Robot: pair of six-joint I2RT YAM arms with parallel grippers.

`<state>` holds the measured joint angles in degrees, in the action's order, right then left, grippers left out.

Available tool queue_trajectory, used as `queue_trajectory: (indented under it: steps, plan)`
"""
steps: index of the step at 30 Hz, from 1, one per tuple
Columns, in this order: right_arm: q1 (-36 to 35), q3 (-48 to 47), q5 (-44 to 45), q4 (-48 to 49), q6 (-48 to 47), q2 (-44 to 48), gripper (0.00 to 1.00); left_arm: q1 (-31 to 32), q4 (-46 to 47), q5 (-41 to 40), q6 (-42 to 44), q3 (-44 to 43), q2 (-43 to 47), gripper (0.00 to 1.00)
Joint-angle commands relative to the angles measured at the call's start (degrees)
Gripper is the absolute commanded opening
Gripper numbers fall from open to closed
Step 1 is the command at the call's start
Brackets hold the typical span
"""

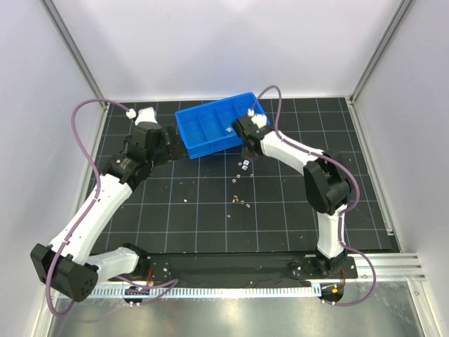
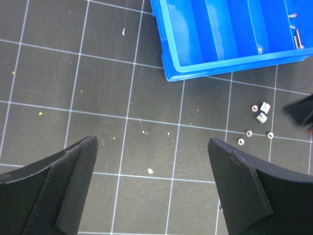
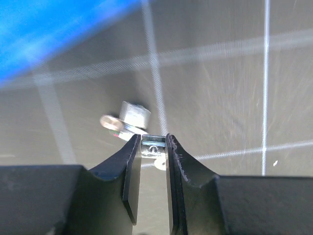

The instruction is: Sort the screws and nuts into containers

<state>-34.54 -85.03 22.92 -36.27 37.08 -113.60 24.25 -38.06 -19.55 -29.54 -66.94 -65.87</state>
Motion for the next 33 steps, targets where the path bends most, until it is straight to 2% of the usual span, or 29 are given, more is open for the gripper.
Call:
queue_trajectory:
  steps: [1,4,10,16,18,19,20,21,23,26,33]
  plan:
    - [-0.26,-14.14,3.54,-0.2,-6.83,1.98,0.17,0.1,0.18,-1.01,0.54,-1.27,1.27,1.0]
    - [0.27,-24.51,2.66,1.02,-12.9,-1.17,0.16,0.1,0.18,-1.02,0.54,-1.27,1.35,1.0]
    - [1.41,-43.87,0.29,0.67,-18.79,-15.41,0.16,0.18,0.18,-1.63,0.8,-1.35,1.44,1.0]
    - [2.99,-48.64,-3.66,5.86,-18.71,-23.84,0.17,0.18,-0.08,-2.42,0.98,-1.44,1.44,1.0]
    - [3.08,-50.84,-4.19,5.42,-18.27,-25.08,0.23,0.1,-0.08,-2.33,0.98,-1.35,1.44,1.0]
    - [3.17,-51.98,-4.89,5.16,-18.27,-25.61,0.31,0.18,-0.08,-2.16,0.98,-1.44,1.36,1.0]
    - [3.17,-52.6,-5.07,4.64,-17.92,-25.53,0.5,0.1,0.01,-1.98,1.06,-1.44,1.44,1.0]
    - [3.17,-52.95,-5.34,3.41,-17.31,-25.09,0.55,0.1,-0.08,-1.9,0.98,-1.44,1.53,1.0]
    - [3.17,-51.47,-8.14,3.75,-17.31,-21.69,0.63,0.1,-0.08,-1.63,1.06,-1.44,1.62,1.0]
    - [3.17,-45.33,-10.86,5.5,-17.48,-14.32,0.69,0.18,-0.08,-1.37,1.06,-1.44,1.62,1.0]
    - [2.99,-22.66,-12.11,8.67,-15.11,2.82,0.69,0.1,0.01,-0.58,1.06,-1.53,1.79,1.0]
